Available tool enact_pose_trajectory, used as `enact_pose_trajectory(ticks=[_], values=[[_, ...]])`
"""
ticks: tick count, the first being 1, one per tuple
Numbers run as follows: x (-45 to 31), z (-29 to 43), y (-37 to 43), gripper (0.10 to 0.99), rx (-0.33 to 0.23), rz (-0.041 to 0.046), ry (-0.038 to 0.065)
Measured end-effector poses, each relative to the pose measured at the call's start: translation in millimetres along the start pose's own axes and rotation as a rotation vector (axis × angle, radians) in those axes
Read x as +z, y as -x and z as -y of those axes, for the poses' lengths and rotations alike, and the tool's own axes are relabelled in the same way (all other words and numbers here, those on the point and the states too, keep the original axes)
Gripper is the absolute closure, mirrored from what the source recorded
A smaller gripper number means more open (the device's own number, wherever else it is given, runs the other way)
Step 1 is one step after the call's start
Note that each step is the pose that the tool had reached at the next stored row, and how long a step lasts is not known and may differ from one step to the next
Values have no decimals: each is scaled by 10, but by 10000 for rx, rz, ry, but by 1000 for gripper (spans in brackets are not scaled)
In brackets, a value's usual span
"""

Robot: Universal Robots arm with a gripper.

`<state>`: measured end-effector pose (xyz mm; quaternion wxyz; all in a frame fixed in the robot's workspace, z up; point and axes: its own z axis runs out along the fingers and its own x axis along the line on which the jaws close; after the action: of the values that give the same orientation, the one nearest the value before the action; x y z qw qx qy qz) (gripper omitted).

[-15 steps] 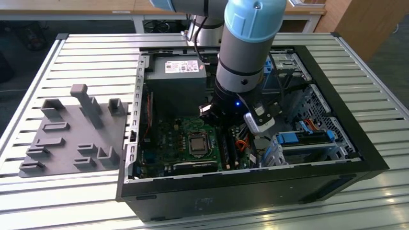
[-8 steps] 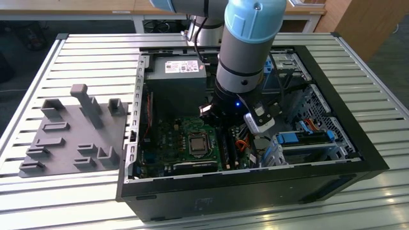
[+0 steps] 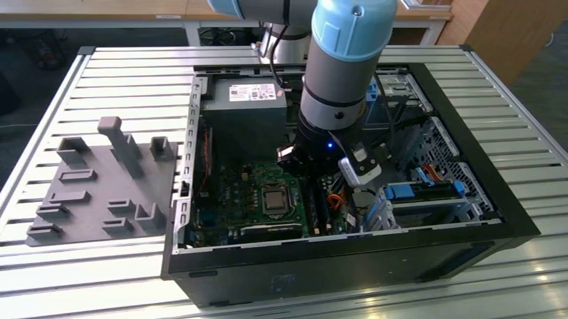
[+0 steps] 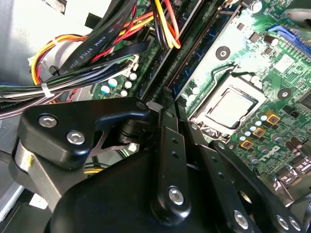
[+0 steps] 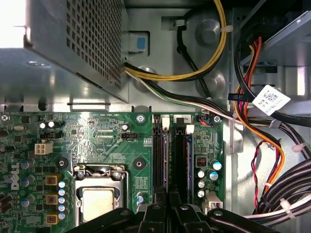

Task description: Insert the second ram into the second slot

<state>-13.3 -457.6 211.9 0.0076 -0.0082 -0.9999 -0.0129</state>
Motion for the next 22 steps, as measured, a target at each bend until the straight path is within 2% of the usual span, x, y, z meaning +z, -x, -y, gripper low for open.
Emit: enact_pose_trajectory(ticks=[4, 5, 9, 18, 20, 21, 22], values=[[0, 0, 0, 941, 0, 0, -7], [0, 0, 0, 878, 1, 0, -8], [-15, -1, 0, 878, 1, 1, -10], [-188, -5, -4, 878, 1, -2, -10], [-210, -5, -4, 894, 2, -4, -14], [-216, -6, -4, 957, 1, -4, -15], [-218, -6, -4, 980, 1, -4, -14]])
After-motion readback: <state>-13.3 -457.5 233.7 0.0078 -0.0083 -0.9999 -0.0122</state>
